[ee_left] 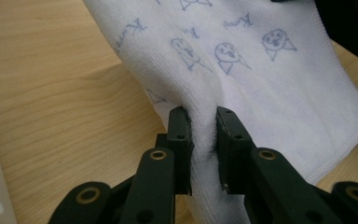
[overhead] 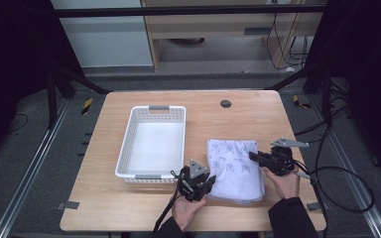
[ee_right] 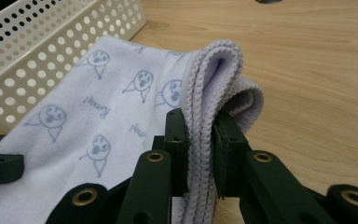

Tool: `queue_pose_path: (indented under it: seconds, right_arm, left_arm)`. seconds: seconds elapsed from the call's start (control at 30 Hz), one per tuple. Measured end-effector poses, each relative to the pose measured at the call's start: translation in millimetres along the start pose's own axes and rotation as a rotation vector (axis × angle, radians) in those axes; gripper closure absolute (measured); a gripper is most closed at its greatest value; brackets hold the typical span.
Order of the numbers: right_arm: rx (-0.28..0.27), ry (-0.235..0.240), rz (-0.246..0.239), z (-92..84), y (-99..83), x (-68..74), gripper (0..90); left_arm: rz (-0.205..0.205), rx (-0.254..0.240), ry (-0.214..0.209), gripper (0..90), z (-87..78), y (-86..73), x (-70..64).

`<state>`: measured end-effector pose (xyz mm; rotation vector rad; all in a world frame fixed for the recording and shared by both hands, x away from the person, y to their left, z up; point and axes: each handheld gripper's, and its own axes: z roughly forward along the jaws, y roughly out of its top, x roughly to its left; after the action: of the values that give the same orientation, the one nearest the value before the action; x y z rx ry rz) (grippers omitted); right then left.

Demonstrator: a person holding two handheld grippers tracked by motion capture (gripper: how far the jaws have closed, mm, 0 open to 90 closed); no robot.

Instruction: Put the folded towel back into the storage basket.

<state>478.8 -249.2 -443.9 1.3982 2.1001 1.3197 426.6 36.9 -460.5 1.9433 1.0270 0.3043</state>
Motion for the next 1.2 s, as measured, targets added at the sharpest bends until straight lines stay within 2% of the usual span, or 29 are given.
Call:
queue_pose_path:
  seconds: [0.53, 0.8, 1.2]
  right_arm:
    - [-0.088, -0.020, -0.029, -20.9, 25.1, 13.0, 78.1]
    - [-0.136, -0.038, -0.057, -30.6, 46.6, 24.0, 78.1]
    - [-0.182, -0.055, -0.084, -35.8, 65.5, 36.8, 78.1]
  left_arm:
    - [0.055, -0.057, 0.001, 76.5, -27.0, 34.5, -2.5]
    - [0.077, -0.094, 0.015, 76.4, -42.2, 51.8, -1.2]
    - [0.087, -0.135, 0.028, 76.4, -58.9, 66.6, 2.8]
